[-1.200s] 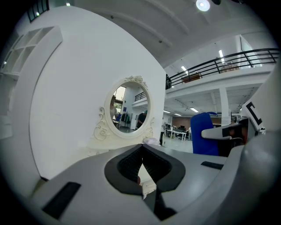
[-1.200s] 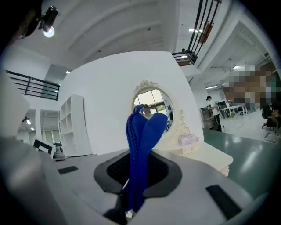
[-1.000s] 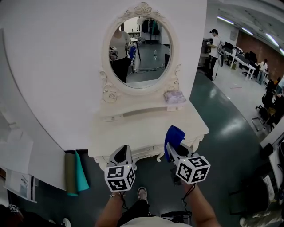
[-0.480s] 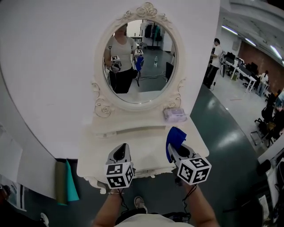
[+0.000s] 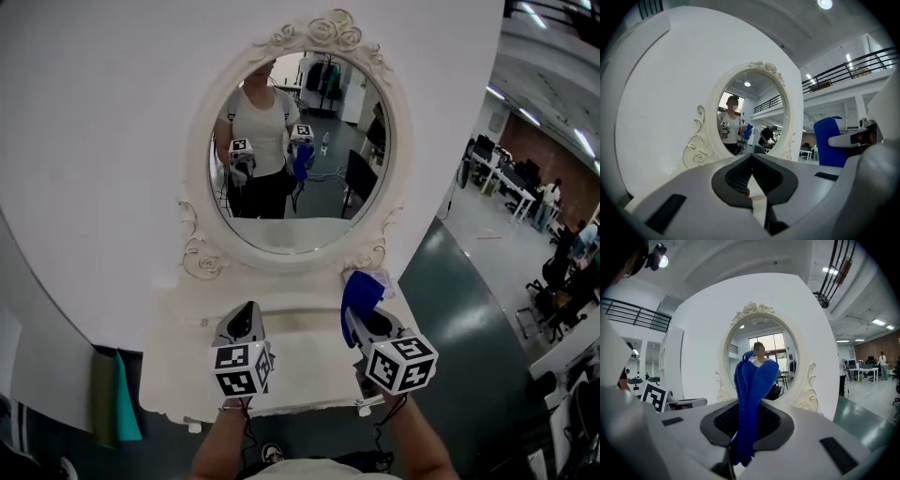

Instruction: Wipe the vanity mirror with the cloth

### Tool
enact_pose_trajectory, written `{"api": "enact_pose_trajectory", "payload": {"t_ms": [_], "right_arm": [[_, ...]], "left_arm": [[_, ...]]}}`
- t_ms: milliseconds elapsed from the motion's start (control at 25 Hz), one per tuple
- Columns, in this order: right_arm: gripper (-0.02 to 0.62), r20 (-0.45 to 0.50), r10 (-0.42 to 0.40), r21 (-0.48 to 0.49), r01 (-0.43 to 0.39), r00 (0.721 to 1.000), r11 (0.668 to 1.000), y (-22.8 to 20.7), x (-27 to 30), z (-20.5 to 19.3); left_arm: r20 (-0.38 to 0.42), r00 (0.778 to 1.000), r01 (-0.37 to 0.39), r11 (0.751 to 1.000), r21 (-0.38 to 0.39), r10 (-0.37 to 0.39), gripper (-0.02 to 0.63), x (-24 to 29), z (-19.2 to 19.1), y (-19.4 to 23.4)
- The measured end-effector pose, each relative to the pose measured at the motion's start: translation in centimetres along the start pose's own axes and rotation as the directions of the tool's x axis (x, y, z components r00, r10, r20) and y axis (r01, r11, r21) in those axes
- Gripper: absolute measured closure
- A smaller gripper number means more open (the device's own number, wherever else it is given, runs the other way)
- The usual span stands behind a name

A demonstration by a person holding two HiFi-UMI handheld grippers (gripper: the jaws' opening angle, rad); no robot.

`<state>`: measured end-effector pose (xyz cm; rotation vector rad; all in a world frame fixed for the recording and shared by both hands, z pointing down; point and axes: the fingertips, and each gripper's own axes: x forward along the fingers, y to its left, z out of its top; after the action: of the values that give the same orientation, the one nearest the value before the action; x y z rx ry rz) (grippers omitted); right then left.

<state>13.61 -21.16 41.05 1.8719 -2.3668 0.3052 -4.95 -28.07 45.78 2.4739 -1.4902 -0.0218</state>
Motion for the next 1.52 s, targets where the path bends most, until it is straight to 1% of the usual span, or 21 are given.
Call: {"api": "enact_pose_trajectory", "payload": {"t_ms": [160,280,400,480,560,640,760,920,1040,1160,1280,1440,1520], "right_arm": [[0.529,-0.022,0.020,-0.072,-0.021,1.000,0.997,-0.1,2.9,1.2],[0.529,-0.027,0.041,-0.119,-0.044,0.999,0.992,-0.1,5.0,2.2],[0.529,-0.009,0.059,-0.121,-0.059,0.998,0.991,-0.3,7.4,3.2],[0.529,0.002,0.094,-0.105,-0.093,0.996,0.990,-0.1,9.3,3.7],[0.529,0.004,0.146,-0.101,-0.145,0.989,0.984,0.3,11.4,4.0],[0.529,-0.006,0.203,-0.114,-0.203,0.979,0.973,0.8,13.3,4.2],[0.529,-0.016,0.267,-0.146,-0.267,0.963,0.953,1.0,15.5,5.3],[0.529,-0.005,0.326,-0.187,-0.321,0.945,0.928,1.3,17.2,7.9],[0.529,-0.008,0.341,-0.247,-0.332,0.940,0.910,1.8,17.2,8.7],[0.529,-0.041,0.350,-0.323,-0.344,0.936,0.882,2.5,17.1,8.6],[0.529,-0.073,0.336,-0.432,-0.333,0.939,0.838,2.8,16.8,9.2],[0.529,-0.067,0.285,-0.594,-0.268,0.956,0.758,3.2,16.4,10.9],[0.529,-0.063,0.263,-0.667,-0.237,0.963,0.707,3.5,16.2,12.0]], "left_arm": [[0.002,0.999,-0.045,0.999,-0.018,0.046,0.597,1.1,0.3,2.4],[-0.001,0.996,-0.094,0.995,-0.028,0.094,0.597,1.1,0.3,4.2],[0.008,0.991,-0.137,0.990,-0.037,0.137,0.597,1.2,0.9,5.2],[0.023,0.988,-0.155,0.988,-0.018,0.156,0.597,1.4,1.8,5.3],[0.040,0.980,-0.198,0.980,0.028,0.197,0.597,1.7,3.0,5.6],[0.048,0.964,-0.265,0.962,0.066,0.262,0.597,1.7,3.9,6.4],[0.050,0.942,-0.335,0.939,0.076,0.332,0.597,1.6,4.9,7.3],[0.069,0.924,-0.382,0.920,0.086,0.377,0.597,1.9,6.8,7.5],[0.079,0.924,-0.380,0.921,0.088,0.374,0.597,2.3,7.4,7.0],[0.086,0.926,-0.375,0.924,0.075,0.369,0.597,2.9,7.7,6.7],[0.106,0.930,-0.360,0.931,0.060,0.353,0.597,3.9,8.6,6.2],[0.126,0.941,-0.326,0.942,0.078,0.315,0.597,5.2,10.3,5.3],[0.129,0.947,-0.308,0.945,0.108,0.294,0.597,5.9,11.3,4.9]]}}
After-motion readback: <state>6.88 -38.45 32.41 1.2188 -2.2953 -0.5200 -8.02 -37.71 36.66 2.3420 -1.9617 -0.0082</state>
